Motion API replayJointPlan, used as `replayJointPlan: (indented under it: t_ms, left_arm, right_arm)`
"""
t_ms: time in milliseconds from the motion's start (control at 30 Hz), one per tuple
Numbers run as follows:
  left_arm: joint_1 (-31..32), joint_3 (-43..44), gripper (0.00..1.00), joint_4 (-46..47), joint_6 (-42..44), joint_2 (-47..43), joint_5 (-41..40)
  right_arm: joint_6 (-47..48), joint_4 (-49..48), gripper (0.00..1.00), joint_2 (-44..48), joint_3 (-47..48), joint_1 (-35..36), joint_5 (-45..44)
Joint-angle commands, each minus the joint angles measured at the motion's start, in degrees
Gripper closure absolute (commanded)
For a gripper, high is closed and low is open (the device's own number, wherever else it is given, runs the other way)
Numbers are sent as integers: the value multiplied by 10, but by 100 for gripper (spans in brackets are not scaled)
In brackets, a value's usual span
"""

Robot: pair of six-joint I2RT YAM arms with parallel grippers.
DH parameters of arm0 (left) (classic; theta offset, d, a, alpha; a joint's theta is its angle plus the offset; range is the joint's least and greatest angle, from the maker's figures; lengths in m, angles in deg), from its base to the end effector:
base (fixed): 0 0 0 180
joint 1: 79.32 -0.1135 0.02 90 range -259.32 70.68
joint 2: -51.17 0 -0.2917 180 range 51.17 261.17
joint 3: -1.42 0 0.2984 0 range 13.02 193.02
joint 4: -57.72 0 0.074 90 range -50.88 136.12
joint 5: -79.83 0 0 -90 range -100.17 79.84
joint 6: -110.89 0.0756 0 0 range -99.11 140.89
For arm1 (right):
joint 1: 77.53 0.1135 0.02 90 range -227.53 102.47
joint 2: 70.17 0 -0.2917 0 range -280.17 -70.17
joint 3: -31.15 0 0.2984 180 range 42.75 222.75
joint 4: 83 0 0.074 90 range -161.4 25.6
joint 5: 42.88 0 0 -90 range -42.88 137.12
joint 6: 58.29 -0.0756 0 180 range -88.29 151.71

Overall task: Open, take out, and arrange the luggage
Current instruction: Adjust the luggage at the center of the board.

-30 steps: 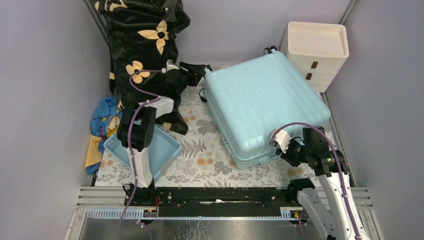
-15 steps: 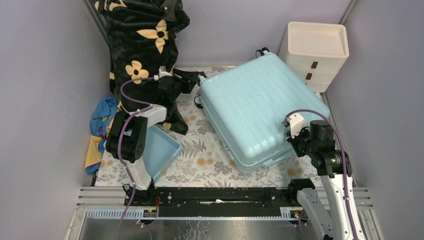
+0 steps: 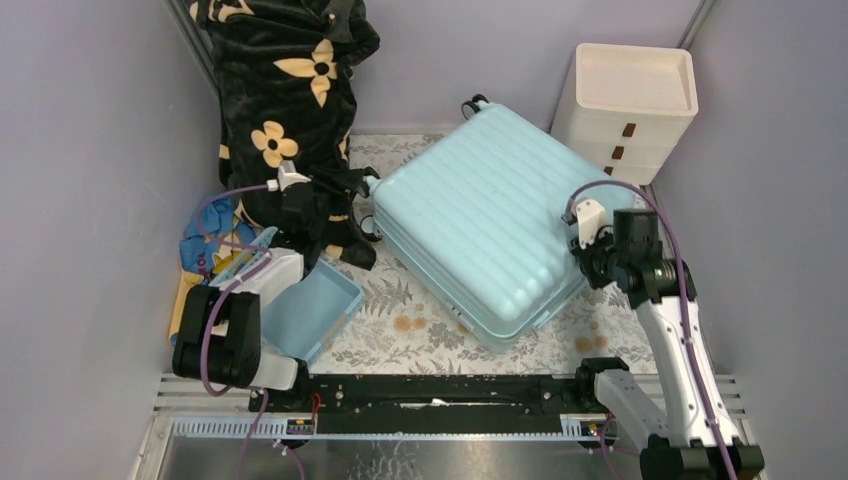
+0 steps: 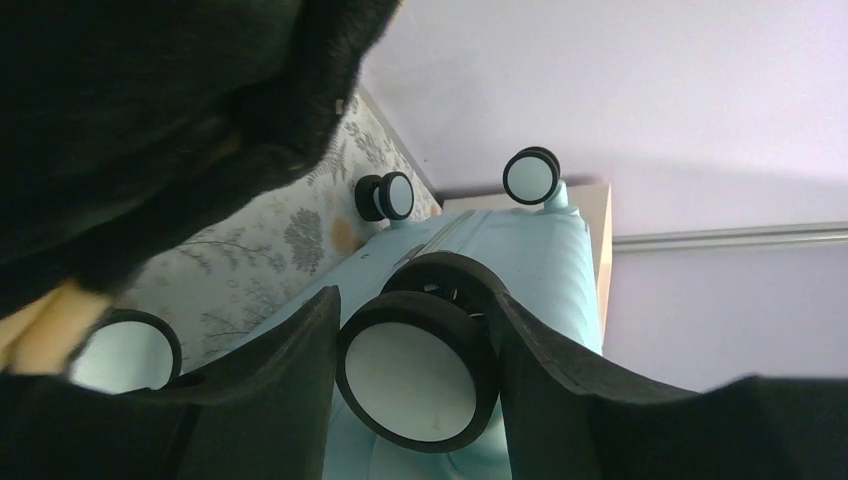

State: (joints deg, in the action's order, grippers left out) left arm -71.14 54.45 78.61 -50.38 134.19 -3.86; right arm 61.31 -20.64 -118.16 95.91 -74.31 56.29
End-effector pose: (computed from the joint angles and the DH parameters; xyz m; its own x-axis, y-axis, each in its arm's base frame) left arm 0.3851 -0.0638 0.2303 -0.2859 -0.9099 -0.3006 -0.0684 0.3323 -0.9407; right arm 0.2135 0.0241 0.3102 -0.5378 -0.5187 -0.6647 -0.4973 0.8318 -0.2467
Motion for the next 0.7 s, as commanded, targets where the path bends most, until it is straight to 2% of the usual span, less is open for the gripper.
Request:
replayJointPlan:
  t_ms: [0, 200, 333, 533, 667]
  left_arm:
    - [-13, -37, 83, 46, 21, -88, -18]
    - [-13, -89, 83, 26, 27, -145, 13]
    - [-12, -107, 83, 16, 34, -160, 36]
    - [-12, -113, 82, 7, 47, -163, 66]
    - [-12, -120, 83, 4, 53, -175, 81]
  right_arm:
    - [9, -142, 87, -65, 56, 2, 76]
    - [18, -177, 85, -150, 119, 2, 91]
    - [13, -183, 79, -187, 166, -1, 83]
    - [-14, -146, 64, -168, 214, -47, 102]
    - [-40, -148, 61, -148, 180, -100, 118]
